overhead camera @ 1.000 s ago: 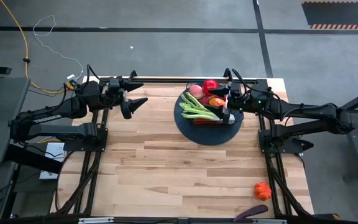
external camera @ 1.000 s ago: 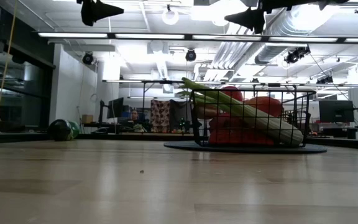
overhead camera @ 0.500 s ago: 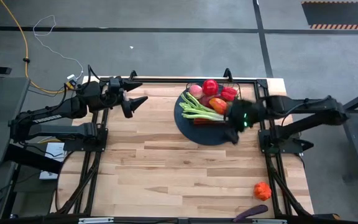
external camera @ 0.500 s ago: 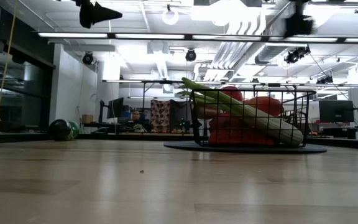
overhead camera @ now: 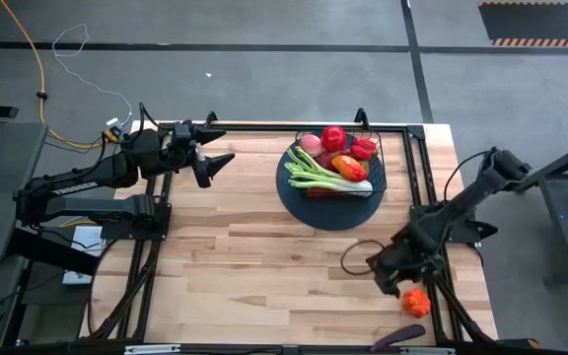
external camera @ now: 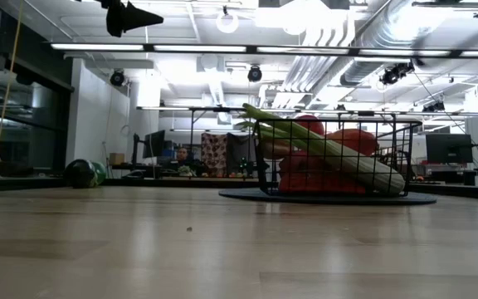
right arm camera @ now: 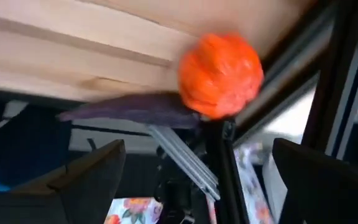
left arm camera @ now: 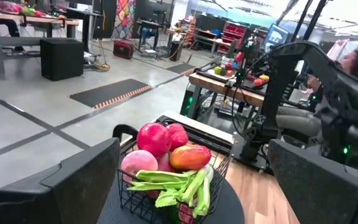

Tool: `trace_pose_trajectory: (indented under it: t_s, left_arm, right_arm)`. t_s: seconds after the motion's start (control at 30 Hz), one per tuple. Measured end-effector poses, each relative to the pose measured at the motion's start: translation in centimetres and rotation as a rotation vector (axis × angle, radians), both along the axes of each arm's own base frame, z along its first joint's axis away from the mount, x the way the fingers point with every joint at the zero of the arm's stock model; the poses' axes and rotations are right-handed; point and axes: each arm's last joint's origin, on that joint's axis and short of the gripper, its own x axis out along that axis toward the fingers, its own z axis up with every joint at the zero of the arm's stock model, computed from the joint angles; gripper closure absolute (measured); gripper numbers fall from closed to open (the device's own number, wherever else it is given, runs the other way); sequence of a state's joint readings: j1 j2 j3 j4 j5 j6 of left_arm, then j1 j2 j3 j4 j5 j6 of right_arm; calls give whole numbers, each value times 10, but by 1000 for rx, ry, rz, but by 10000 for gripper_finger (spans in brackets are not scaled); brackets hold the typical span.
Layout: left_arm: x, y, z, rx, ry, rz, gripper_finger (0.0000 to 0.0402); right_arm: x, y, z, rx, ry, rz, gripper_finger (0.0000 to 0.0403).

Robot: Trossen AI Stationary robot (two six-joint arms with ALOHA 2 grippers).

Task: Build produce basket
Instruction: Put the pumpkin into the black wire basket

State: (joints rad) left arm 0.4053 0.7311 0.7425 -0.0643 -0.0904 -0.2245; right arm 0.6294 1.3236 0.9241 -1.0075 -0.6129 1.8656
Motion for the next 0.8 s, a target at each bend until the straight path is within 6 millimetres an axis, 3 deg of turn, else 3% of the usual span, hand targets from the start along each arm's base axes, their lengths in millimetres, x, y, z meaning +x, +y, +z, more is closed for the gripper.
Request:
trace_pose_trajectory:
  t_s: [0.23, 0.8]
  left_arm:
    - [0, 0, 0, 0, 0, -1, 4]
    - [0, 0, 0, -1, 3, -1, 4]
  right_arm:
    - [1, 20, -40, -4, 98, -14, 6]
    - [3, 37, -97, -60, 236, 181, 6]
